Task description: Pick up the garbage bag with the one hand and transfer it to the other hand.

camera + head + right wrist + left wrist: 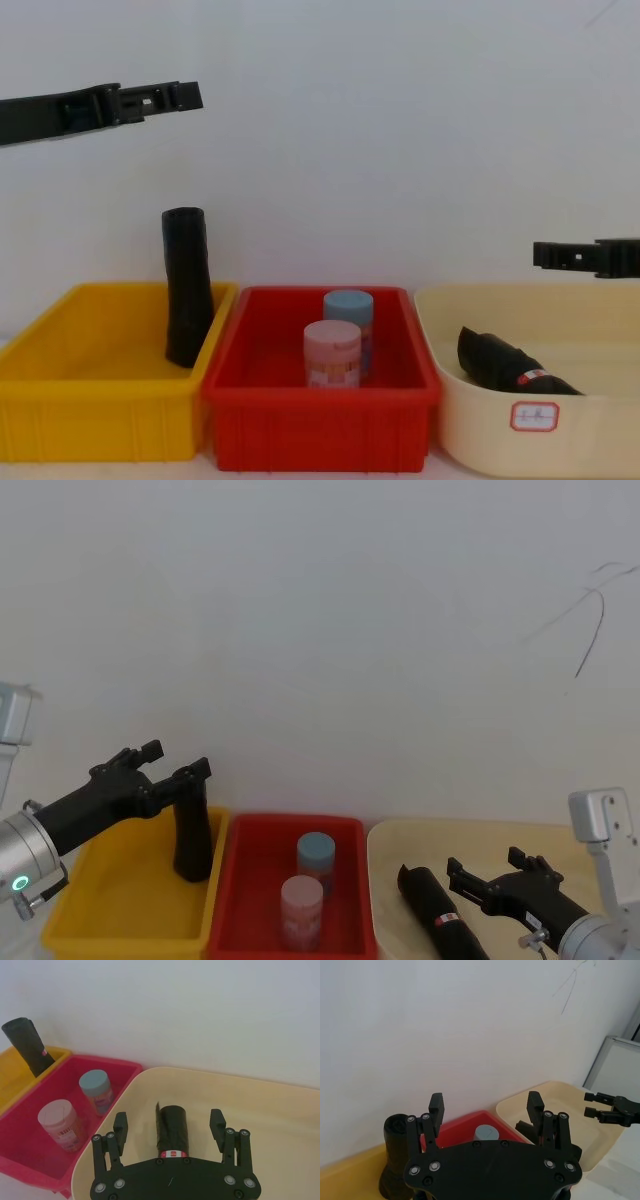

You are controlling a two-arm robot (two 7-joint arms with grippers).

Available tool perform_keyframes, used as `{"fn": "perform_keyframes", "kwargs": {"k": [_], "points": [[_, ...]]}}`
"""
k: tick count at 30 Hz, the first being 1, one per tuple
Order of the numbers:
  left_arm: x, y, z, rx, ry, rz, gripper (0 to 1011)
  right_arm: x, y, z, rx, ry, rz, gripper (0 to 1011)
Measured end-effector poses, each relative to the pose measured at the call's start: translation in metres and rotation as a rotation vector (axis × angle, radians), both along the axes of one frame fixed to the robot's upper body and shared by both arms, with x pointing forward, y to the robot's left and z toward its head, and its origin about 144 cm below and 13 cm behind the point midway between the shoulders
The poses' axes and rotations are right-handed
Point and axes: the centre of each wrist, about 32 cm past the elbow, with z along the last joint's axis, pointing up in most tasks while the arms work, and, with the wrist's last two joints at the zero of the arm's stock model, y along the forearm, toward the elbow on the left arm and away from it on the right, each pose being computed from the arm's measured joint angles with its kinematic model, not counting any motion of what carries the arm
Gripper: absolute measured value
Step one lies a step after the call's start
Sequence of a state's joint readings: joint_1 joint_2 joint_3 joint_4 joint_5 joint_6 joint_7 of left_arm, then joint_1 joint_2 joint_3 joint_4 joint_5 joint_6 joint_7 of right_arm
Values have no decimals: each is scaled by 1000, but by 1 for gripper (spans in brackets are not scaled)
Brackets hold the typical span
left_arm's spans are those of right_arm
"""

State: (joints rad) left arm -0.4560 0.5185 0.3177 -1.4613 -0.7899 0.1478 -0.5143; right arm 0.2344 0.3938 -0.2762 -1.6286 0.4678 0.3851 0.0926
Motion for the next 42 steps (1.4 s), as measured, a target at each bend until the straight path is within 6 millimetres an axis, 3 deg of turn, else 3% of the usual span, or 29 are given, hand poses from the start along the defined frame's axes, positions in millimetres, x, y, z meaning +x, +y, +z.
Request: {"fn": "perform_keyframes", "kwargs": {"k": [26,42], "points": [[9,-19,-37,122,157,189,1000,0,-1,1,-7,3,16,1001],[14,-26,-46,154,187,235,1000,11,17,15,-59,32,195,1001]]}}
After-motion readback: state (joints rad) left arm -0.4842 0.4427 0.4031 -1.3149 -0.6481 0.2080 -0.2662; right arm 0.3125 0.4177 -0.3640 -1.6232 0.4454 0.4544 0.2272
